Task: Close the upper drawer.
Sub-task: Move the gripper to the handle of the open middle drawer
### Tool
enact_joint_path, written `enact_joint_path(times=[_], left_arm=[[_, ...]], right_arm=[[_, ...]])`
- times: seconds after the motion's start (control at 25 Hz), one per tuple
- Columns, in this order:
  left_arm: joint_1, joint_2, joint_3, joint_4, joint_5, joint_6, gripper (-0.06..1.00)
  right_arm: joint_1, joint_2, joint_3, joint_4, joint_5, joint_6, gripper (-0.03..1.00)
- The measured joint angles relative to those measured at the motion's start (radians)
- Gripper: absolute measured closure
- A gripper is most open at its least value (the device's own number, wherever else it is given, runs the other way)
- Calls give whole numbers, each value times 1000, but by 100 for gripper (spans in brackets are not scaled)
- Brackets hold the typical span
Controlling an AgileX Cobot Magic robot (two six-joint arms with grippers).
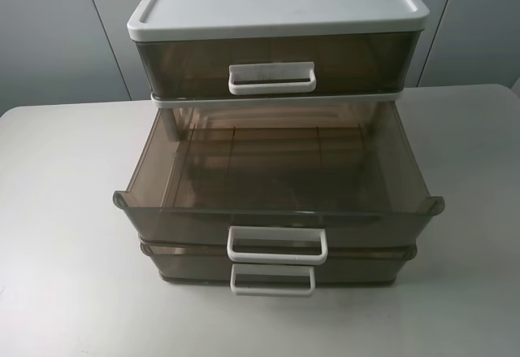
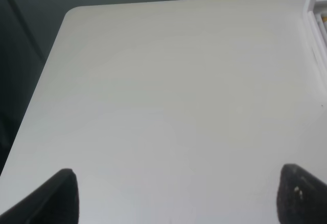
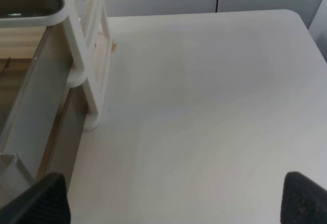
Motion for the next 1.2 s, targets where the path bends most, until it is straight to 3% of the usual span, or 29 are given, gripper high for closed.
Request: enact_joint_path(times=[0.64,0.88,1.0,1.2], left_arm=[[0,0,0,0,0,0,20],[0,0,0,0,0,0,20],[0,0,0,0,0,0,20],[0,0,0,0,0,0,20]], right_arm=[[0,0,-9,-10,0,6,34],[4,150,-139,-134,-2,-8,34],[58,305,-197,-157,-34,-17,34],[241,568,-303,-157,-135,-66,34]])
